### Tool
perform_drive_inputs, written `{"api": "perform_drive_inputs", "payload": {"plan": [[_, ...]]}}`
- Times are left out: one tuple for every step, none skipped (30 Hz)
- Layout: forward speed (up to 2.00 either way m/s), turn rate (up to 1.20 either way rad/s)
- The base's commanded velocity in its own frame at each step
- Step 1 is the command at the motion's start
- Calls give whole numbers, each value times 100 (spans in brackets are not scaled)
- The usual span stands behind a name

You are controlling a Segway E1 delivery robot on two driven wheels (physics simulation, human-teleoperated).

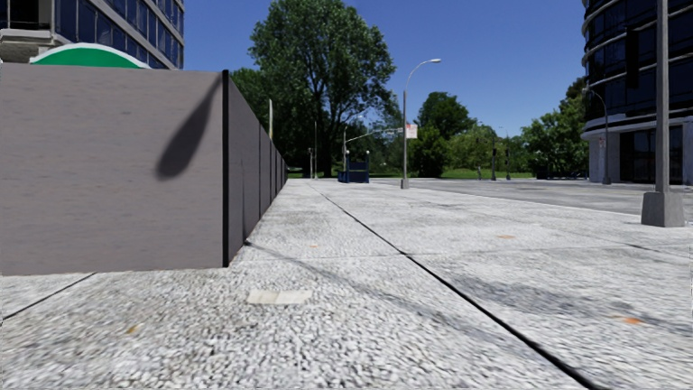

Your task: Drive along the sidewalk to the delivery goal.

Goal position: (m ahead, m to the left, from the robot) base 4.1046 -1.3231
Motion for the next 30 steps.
{"api": "perform_drive_inputs", "payload": {"plan": [[107, -52], [107, -52], [107, -52], [107, -52], [107, -51], [107, -51], [107, -51], [107, -51], [107, -51], [107, -51], [107, -42], [107, -31], [107, -24], [107, -22], [107, -21], [107, -21], [107, -21], [107, -21], [107, -21], [107, -21], [107, -21], [107, -21], [107, -21], [107, -8], [107, 0], [107, 0], [107, 0], [107, 0], [107, 0], [107, 0]]}}
